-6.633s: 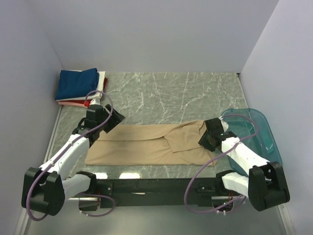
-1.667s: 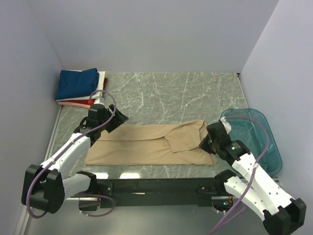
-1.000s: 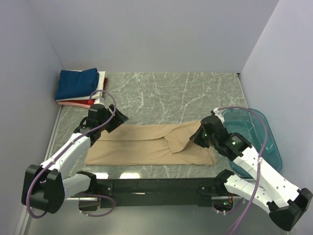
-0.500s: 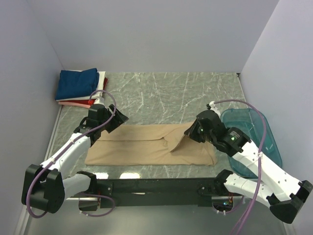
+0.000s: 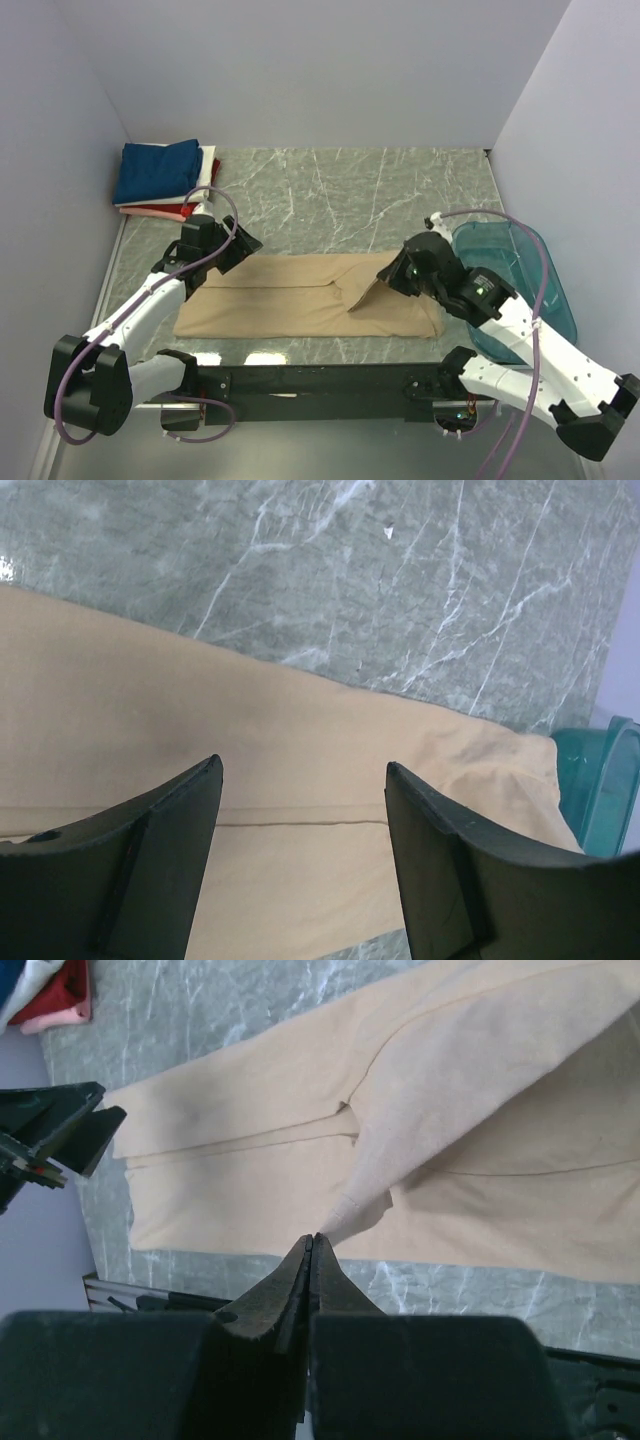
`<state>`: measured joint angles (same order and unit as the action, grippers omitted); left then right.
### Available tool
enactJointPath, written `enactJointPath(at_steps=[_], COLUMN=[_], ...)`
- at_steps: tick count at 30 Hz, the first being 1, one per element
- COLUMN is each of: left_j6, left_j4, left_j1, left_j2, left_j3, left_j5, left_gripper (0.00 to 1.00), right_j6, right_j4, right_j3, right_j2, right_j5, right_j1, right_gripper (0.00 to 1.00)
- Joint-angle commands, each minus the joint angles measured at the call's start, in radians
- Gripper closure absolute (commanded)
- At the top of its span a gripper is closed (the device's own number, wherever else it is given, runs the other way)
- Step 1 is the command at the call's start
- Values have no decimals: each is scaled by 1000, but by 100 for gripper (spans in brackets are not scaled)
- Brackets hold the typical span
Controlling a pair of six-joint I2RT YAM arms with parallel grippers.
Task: Fold and stack the t-shirts
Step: Fold the tshirt
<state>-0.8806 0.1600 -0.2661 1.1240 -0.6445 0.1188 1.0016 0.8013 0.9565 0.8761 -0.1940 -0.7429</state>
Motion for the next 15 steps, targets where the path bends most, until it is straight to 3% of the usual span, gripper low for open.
enactJointPath(at_steps=[1, 5, 8, 9, 11, 15], left_j6=[-4, -4, -8, -8, -8, -5], left_j4=[-42, -53, -56, -60, -63, -57], left_j1=[-4, -4, -4, -4, -4, -4], left_j2=[2, 11, 26, 30, 31, 31], left_j3=[8, 14, 16, 17, 19, 17], left_j5=[8, 10, 15, 16, 18, 13], left_gripper=[28, 29, 29, 29, 29, 29], right_j6=[48, 115, 158, 163, 152, 47], right_j4=[36, 38, 58, 68, 99, 64], right_j3=[-108, -320, -429, -435, -408, -280], right_j2=[-67, -170, -255, -270, -289, -154], right_j5=[-15, 37, 68, 62, 19, -35], right_j1=[-13, -23, -29, -29, -29, -32], right_gripper=[100, 100, 80, 71, 64, 62])
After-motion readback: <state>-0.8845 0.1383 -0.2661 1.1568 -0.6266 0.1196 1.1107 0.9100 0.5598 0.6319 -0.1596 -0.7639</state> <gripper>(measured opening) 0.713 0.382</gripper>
